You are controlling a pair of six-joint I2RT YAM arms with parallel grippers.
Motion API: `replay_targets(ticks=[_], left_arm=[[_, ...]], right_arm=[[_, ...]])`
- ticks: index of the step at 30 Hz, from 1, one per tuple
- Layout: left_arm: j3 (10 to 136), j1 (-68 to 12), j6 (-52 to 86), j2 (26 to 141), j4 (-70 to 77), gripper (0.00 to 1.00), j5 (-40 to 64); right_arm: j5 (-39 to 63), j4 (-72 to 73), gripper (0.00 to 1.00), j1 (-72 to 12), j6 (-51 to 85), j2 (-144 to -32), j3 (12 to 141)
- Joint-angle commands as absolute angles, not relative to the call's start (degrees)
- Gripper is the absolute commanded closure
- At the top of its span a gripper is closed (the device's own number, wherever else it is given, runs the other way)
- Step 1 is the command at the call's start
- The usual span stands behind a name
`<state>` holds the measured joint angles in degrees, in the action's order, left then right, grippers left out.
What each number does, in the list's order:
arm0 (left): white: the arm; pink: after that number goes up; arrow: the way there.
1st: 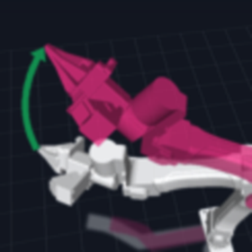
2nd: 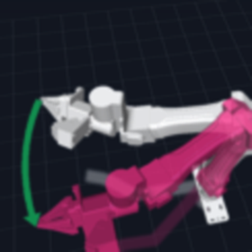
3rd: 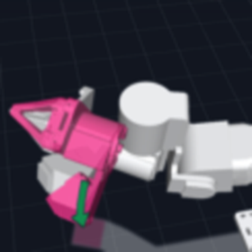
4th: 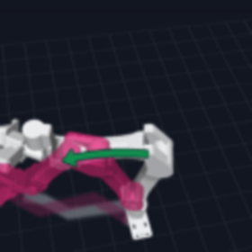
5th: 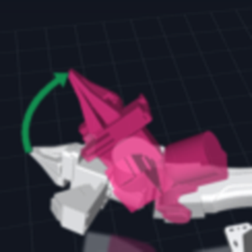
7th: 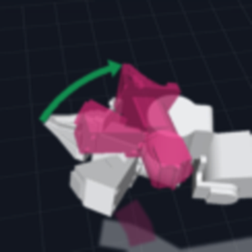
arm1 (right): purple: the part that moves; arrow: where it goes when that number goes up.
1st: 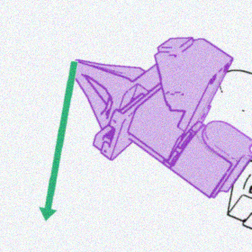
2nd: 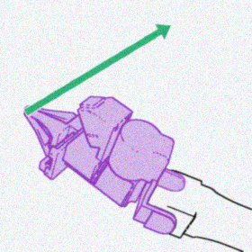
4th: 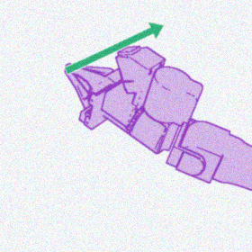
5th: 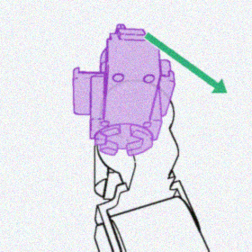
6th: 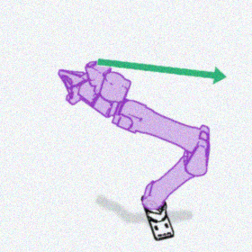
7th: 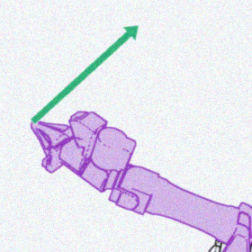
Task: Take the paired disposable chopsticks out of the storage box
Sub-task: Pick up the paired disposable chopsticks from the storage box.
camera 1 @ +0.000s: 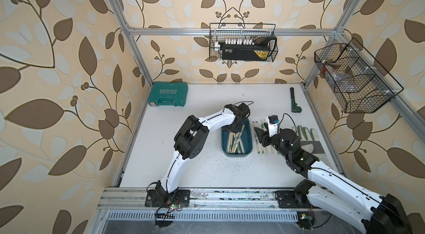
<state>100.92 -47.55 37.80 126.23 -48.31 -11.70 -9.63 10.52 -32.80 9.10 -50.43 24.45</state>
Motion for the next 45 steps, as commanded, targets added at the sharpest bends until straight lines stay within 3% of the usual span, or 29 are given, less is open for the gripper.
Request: replay_targets(ticks=[1, 6, 13, 19, 21, 25, 27, 29, 31, 34, 37, 39, 43, 45], left_arm=[[102.47, -46.69, 37.82, 127.14, -49.17, 0.68, -12.26], [101.8, -46.41, 38.25, 127.45, -49.41, 0.66, -13.25], [100.73, -46.41, 38.67, 125.97, -48.89, 0.86, -14.33], [100.77, -46.74, 38.38, 123.88, -49.11, 0.92, -14.26], [101.29, -46.97, 38.3, 122.86, -49.93, 1.0, -14.37], [102.34, -47.58, 38.11, 120.03, -51.0, 0.87, -13.54], [102.13, -47.94, 38.05, 118.38, -50.28, 0.87, -12.27], [101.56, -48.25, 37.81, 117.14, -49.0, 1.0, -11.34], [101.49, -48.34, 37.94, 116.94, -48.96, 1.0, -11.38], [101.6, -48.34, 37.92, 117.15, -49.27, 0.82, -11.69], [101.86, -48.34, 37.61, 117.88, -49.39, 0.79, -11.68], [101.84, -48.34, 37.5, 118.26, -49.31, 0.9, -11.35], [101.6, -48.25, 37.41, 119.06, -48.87, 0.99, -11.5], [101.59, -48.08, 37.08, 119.67, -48.65, 0.82, -11.35]], right_arm=[[-9.58, 10.99, 0.42, -33.07, 8.88, -50.16, 25.94], [-9.58, 11.0, 0.42, -33.05, 8.88, -50.1, 26.01], [-9.58, 11.14, 0.42, -33.05, 8.89, -50.27, 25.96], [-9.45, 11.12, 0.42, -33.05, 8.94, -50.43, 26.09], [-9.34, 11.14, 0.42, -33.05, 8.96, -50.49, 26.17], [-9.4, 11.01, 0.42, -33.05, 8.91, -50.57, 26.19], [-9.49, 11.1, 0.42, -33.1, 8.88, -50.55, 26.11], [-9.49, 11.11, 0.42, -33.05, 8.88, -50.56, 26.12], [-9.49, 11.16, 0.42, -33.07, 8.88, -50.62, 26.13], [-9.49, 11.1, 0.42, -33.05, 8.88, -50.62, 26.14], [-9.49, 11.05, 0.42, -33.05, 8.88, -50.53, 26.15], [-9.49, 11.04, 0.42, -33.05, 8.88, -50.43, 26.08], [-9.49, 10.99, 0.42, -33.06, 8.88, -50.2, 26.08], [-9.49, 10.98, 0.42, -33.05, 8.88, -50.19, 26.02]])
